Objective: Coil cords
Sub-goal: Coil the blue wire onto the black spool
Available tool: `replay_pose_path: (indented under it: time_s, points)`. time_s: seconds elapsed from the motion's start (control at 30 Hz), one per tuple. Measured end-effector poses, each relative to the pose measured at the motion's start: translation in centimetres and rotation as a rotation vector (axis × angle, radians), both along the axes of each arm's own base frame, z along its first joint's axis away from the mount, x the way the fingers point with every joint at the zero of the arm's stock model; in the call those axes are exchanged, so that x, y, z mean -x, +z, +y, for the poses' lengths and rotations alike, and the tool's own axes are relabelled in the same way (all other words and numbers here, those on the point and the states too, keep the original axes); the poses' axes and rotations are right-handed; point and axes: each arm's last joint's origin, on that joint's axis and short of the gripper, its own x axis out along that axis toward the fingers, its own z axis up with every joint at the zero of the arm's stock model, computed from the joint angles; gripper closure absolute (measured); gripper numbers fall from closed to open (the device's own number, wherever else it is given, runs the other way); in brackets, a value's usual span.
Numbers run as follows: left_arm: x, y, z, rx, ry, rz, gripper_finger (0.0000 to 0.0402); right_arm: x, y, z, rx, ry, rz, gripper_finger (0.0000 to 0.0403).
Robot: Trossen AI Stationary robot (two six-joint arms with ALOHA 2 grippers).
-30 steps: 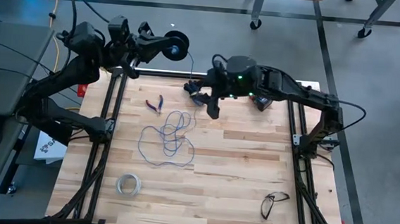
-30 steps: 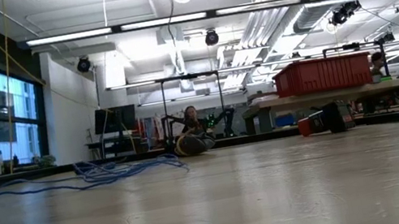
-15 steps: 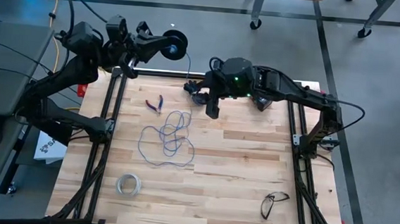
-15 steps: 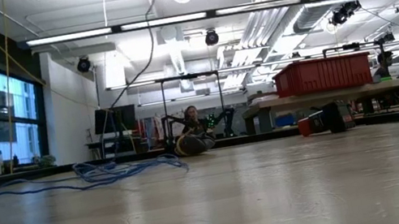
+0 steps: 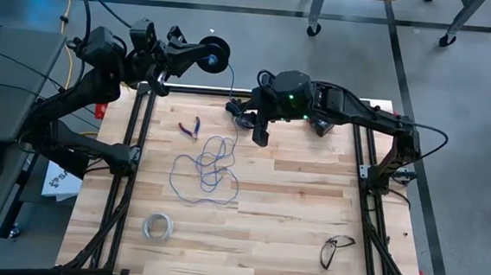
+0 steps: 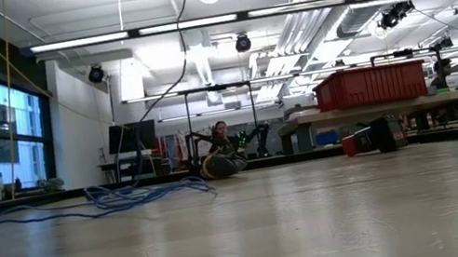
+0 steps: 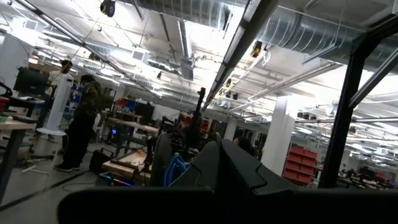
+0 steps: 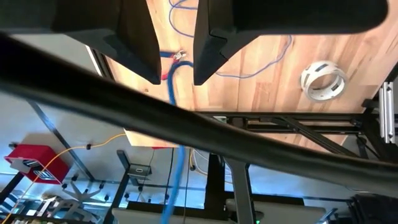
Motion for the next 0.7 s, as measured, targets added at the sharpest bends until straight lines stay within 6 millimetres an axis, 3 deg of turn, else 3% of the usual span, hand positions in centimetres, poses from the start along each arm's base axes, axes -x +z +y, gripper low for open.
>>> replay_pose_path:
  time_s: [0.13, 0.3, 0.37, 0.7]
  points:
    - [0.0, 0.0, 0.0, 0.0, 0.002, 0.0, 0.0402, 0.0, 0.0, 0.0, -0.004, -0.001, -0.002, 0.0337]
    - [0.0, 0.0, 0.0, 0.0, 0.002, -0.005, 0.0402, 0.0, 0.0, 0.0, 0.0, 0.002, -0.001, 0.0394]
    - [0.0, 0.1, 0.0, 0.004, 0.002, -0.011, 0.0402, -0.1, 0.1, 0.3, -0.009, 0.004, -0.017, 0.0397]
    - [-1.8, -0.7, 0.5, 0.367, -0.203, -0.017, 0.0401, -4.2, 1.6, 3.9, 0.013, 0.08, -0.423, 0.0402]
